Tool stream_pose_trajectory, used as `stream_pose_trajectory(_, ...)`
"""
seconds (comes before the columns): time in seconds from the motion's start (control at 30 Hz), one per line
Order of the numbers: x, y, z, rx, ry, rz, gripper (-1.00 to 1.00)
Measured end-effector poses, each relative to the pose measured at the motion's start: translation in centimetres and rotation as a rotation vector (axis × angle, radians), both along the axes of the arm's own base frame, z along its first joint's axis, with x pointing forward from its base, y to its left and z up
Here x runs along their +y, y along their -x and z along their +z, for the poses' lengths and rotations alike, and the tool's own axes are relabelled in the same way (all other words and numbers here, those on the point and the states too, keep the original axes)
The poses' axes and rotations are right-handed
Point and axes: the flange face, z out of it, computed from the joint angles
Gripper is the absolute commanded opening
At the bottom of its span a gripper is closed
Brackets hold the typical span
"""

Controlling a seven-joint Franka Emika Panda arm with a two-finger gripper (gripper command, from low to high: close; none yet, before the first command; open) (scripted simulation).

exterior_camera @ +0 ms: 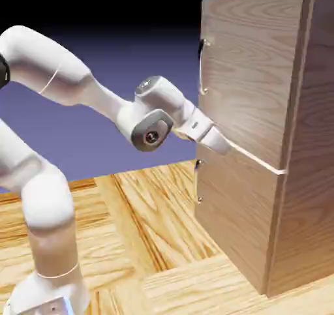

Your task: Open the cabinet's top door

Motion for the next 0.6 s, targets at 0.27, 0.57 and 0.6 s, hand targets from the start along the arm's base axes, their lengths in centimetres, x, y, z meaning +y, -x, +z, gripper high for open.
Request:
stream_pose_trajectory(0.27,0.0,1.1,6.1,-0.162,-0.034,-0.044,1.0)
stream_pose_trajectory(0.57,1.6,3.1,11.4,-0.335,-0.055,-0.074,1.0)
stream_pose_trajectory(0.6,1.9,3.4,11.8,-0.353,-0.056,-0.076,1.0)
